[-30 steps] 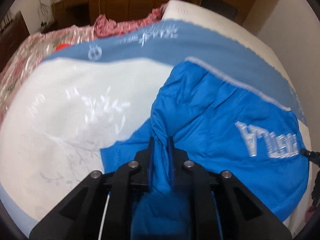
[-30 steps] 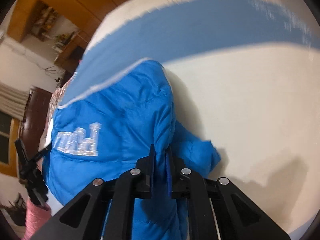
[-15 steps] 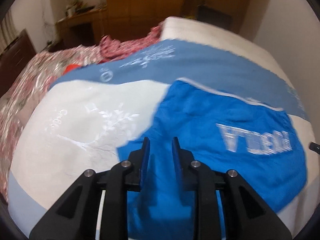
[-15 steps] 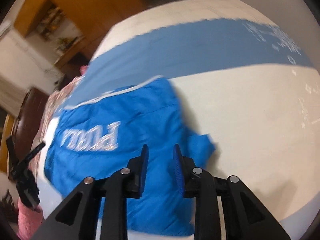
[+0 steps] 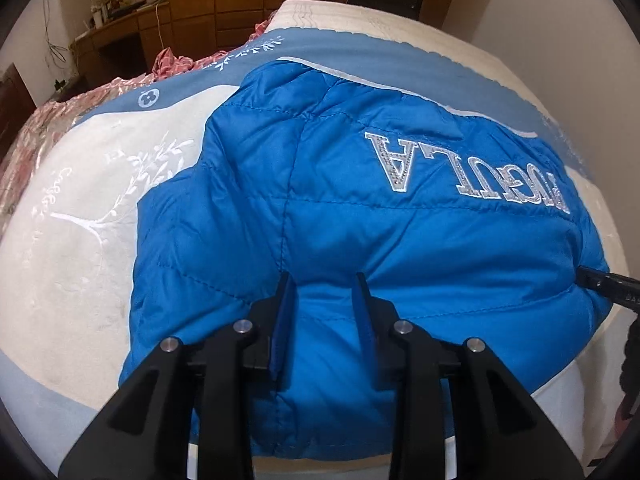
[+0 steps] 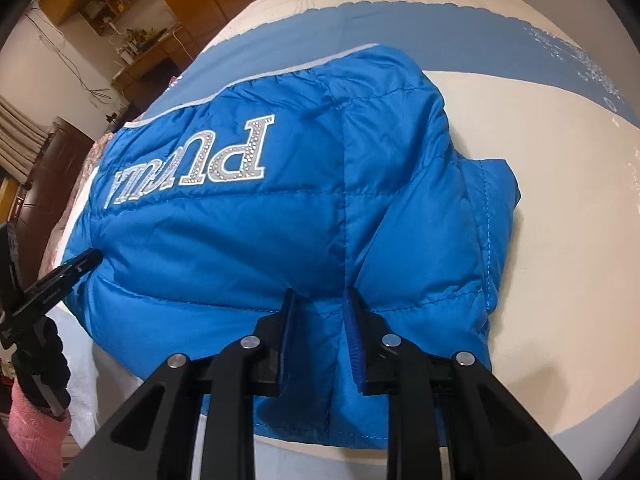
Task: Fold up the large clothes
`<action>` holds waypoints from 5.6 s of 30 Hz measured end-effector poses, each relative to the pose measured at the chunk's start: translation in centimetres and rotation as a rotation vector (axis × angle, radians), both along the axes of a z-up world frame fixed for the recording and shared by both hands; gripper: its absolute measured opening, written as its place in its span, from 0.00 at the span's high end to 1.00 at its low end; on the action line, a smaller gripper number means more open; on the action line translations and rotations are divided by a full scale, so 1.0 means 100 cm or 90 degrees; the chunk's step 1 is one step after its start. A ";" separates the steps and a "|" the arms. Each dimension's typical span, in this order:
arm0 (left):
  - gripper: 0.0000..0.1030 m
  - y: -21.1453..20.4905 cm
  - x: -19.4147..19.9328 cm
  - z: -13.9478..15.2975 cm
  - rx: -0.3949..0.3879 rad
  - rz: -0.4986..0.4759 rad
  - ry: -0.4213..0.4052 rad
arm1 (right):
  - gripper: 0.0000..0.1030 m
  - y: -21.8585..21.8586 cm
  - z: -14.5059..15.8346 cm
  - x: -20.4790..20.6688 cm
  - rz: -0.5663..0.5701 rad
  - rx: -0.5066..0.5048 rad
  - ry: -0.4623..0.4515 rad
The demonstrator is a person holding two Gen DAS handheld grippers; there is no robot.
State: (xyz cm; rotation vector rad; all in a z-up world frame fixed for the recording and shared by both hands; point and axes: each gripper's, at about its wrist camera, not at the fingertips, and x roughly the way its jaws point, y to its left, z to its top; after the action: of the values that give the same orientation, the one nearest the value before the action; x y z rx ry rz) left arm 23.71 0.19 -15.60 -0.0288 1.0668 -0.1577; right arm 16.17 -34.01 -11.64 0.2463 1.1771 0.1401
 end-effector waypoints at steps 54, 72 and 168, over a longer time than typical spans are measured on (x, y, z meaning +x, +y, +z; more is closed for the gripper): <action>0.65 0.084 0.069 -0.008 -0.209 0.067 0.107 | 0.64 -0.100 -0.031 0.093 -0.069 0.297 0.062; 0.87 0.076 -0.057 0.112 -0.229 -0.013 0.012 | 0.80 -0.086 0.098 0.016 -0.024 0.305 -0.054; 0.29 0.112 -0.240 0.032 -0.061 0.078 0.061 | 0.54 -0.024 0.038 -0.028 -0.065 -0.029 0.039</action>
State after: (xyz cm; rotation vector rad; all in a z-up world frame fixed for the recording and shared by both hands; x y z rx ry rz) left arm -0.32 11.37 -12.44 -0.1897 1.1498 -0.0973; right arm 13.33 -36.44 -7.83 0.2711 1.2241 0.0158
